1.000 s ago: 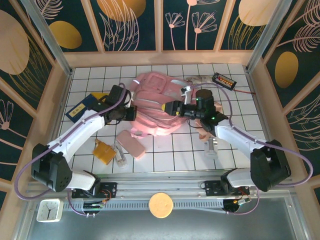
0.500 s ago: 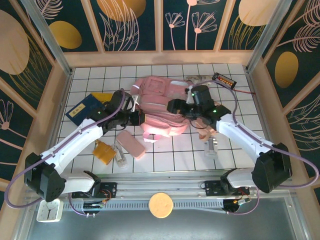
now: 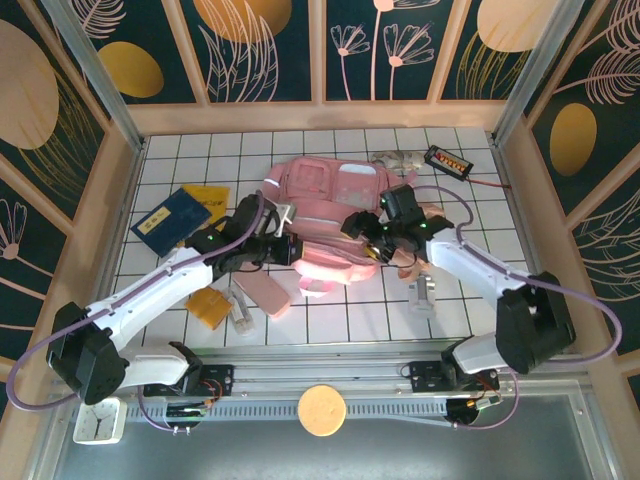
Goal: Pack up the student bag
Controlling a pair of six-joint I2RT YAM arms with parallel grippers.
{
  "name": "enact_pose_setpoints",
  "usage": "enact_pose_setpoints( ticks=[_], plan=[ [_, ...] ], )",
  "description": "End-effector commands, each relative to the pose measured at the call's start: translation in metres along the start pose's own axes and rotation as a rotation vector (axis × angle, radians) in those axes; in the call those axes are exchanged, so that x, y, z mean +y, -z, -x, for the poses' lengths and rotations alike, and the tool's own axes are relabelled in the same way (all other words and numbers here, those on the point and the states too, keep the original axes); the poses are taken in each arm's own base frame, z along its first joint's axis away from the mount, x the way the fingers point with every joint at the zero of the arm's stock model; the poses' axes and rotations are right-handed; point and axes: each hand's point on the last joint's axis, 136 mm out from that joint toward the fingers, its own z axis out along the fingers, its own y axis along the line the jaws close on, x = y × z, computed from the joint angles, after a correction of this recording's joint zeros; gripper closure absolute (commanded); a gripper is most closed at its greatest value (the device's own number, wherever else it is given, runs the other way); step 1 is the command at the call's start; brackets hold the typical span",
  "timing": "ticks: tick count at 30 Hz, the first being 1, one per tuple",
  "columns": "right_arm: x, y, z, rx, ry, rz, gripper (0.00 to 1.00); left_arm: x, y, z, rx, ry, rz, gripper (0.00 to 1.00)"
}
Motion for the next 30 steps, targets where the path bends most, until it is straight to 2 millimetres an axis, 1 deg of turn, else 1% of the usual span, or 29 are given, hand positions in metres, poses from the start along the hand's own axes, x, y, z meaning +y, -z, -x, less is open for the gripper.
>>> enact_pose_setpoints(
  ticks=[1, 2, 3, 4, 6, 7, 8, 11, 13, 14, 15, 18, 21, 24, 28, 30],
  plan=[
    [0.019, -0.008, 0.015, -0.018, -0.022, 0.048, 0.22, -0.026, 0.006, 0.012, -0.078, -0.029, -0.108, 1.00],
    [0.020, -0.012, 0.017, -0.018, -0.025, 0.048, 0.25, -0.024, 0.005, 0.008, -0.071, -0.027, -0.107, 1.00],
    [0.021, -0.015, 0.021, -0.022, -0.027, 0.045, 0.35, -0.023, 0.004, 0.006, -0.067, -0.026, -0.105, 1.00],
    [0.023, -0.016, 0.024, -0.030, -0.025, 0.049, 0.47, -0.021, 0.004, 0.003, -0.061, -0.028, -0.100, 1.00],
    [0.028, -0.015, 0.033, -0.051, -0.018, 0.053, 0.82, -0.015, 0.004, -0.002, -0.048, -0.037, -0.075, 1.00],
    [0.031, -0.012, 0.038, -0.063, -0.006, 0.051, 0.96, -0.010, 0.004, -0.003, -0.045, -0.049, -0.049, 1.00],
    [0.035, -0.008, 0.043, -0.075, 0.019, 0.039, 1.00, -0.003, 0.005, -0.006, -0.034, -0.064, -0.011, 1.00],
    [0.047, 0.012, 0.064, -0.113, 0.114, -0.011, 1.00, 0.022, 0.009, -0.012, -0.001, -0.107, 0.130, 1.00],
    [0.060, 0.028, 0.078, -0.140, 0.183, -0.026, 1.00, 0.043, 0.011, -0.018, 0.030, -0.129, 0.246, 1.00],
    [0.066, 0.037, 0.085, -0.150, 0.210, -0.039, 1.00, 0.047, 0.016, -0.012, 0.024, -0.143, 0.292, 1.00],
    [0.071, 0.045, 0.092, -0.157, 0.236, -0.046, 1.00, 0.055, 0.019, -0.011, 0.028, -0.154, 0.341, 1.00],
    [0.080, 0.059, 0.103, -0.153, 0.288, -0.051, 1.00, 0.071, 0.024, -0.005, 0.031, -0.177, 0.450, 1.00],
    [0.081, 0.066, 0.109, -0.144, 0.316, -0.044, 1.00, 0.087, 0.029, 0.002, 0.025, -0.172, 0.558, 1.00],
    [0.084, 0.071, 0.111, -0.135, 0.347, -0.023, 1.00, 0.121, 0.037, 0.002, 0.052, -0.128, 0.715, 1.00],
    [0.101, 0.077, 0.106, -0.109, 0.415, 0.054, 1.00, 0.160, 0.046, 0.003, 0.051, -0.047, 0.822, 1.00],
    [0.108, 0.077, 0.102, -0.087, 0.434, 0.090, 1.00, 0.175, 0.044, 0.004, 0.039, -0.019, 0.833, 1.00]
  ],
)
